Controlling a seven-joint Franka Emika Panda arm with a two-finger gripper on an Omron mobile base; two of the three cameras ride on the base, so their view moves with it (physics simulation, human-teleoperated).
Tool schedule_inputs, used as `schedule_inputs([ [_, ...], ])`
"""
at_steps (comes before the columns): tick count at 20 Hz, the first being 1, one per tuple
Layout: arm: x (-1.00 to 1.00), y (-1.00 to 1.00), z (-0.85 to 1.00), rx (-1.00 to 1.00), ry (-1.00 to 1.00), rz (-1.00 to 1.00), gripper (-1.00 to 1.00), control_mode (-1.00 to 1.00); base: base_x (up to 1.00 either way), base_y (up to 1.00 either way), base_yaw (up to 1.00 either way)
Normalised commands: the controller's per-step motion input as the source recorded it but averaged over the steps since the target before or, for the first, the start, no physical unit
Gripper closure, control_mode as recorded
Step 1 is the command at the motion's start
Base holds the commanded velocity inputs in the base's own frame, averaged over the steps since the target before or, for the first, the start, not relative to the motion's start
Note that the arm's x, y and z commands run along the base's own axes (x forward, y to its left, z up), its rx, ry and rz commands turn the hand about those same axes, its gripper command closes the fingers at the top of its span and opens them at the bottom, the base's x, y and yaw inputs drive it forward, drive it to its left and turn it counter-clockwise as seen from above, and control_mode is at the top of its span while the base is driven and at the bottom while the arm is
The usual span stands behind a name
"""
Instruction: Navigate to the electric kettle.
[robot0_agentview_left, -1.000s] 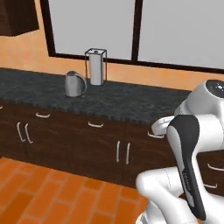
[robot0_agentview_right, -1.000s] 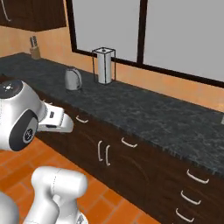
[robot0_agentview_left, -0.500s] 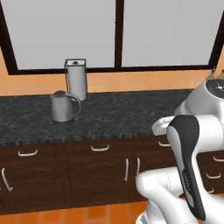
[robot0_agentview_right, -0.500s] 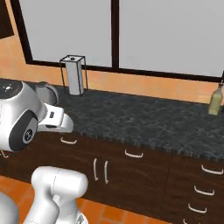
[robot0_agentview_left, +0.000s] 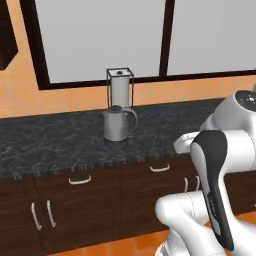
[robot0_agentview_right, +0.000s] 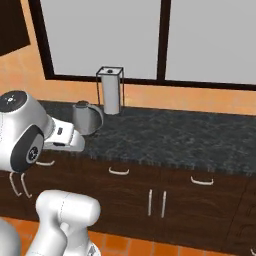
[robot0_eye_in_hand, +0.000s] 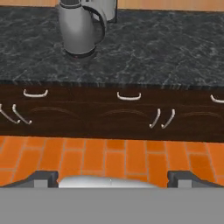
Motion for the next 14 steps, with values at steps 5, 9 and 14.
schedule_inputs([
  [5, 0.00, 0.00, 0.00, 0.00, 0.00, 0.00, -1.00, 1.00, 0.73, 1.00, -0.27],
  [9, 0.00, 0.00, 0.00, 0.00, 0.00, 0.00, -1.00, 1.00, 1.00, 0.70, -0.14],
  [14, 0.00, 0.00, 0.00, 0.00, 0.00, 0.00, -1.00, 1.00, 0.98, -0.28, 0.09],
])
